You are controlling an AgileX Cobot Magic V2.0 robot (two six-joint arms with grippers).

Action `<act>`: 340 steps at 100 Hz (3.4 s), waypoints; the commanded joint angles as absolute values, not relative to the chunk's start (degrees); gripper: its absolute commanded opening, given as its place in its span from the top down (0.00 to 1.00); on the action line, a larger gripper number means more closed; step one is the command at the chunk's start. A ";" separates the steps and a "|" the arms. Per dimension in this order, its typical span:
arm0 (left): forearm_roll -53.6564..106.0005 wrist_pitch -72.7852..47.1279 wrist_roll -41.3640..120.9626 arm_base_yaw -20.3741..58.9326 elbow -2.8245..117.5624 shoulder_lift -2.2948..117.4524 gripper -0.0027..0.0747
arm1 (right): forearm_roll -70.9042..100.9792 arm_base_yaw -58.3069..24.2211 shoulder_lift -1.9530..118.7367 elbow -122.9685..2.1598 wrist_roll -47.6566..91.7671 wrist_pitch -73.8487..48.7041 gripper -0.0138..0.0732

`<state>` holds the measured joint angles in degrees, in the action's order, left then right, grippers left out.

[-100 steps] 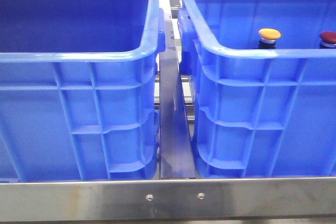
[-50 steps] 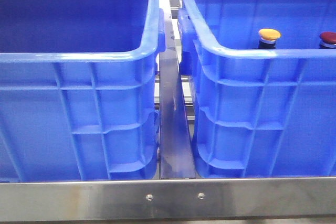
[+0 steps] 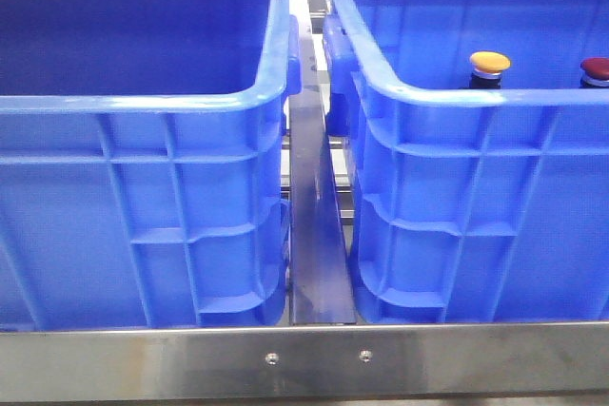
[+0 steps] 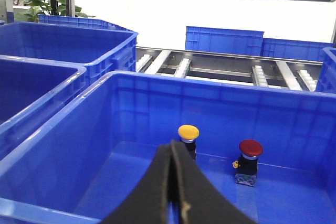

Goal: Pick red and yellow buttons and place in box

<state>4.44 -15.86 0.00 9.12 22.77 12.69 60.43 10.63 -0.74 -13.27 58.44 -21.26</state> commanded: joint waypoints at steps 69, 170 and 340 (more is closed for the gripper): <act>4.41 -11.15 -0.57 8.90 24.12 13.14 0.99 | 61.44 10.79 -1.69 -14.71 58.82 -19.50 0.92; -0.36 -2.13 -1.64 -2.92 -1.12 -2.07 0.99 | 61.44 10.79 -1.63 -14.71 58.82 -19.83 0.92; -0.36 -2.23 -1.64 -2.92 -1.12 -2.07 0.99 | 26.59 6.24 -1.56 -11.15 25.59 -12.17 0.92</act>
<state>-0.70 -5.43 -1.01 -2.85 0.13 -0.32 36.41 7.81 -0.74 -11.07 36.60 -17.18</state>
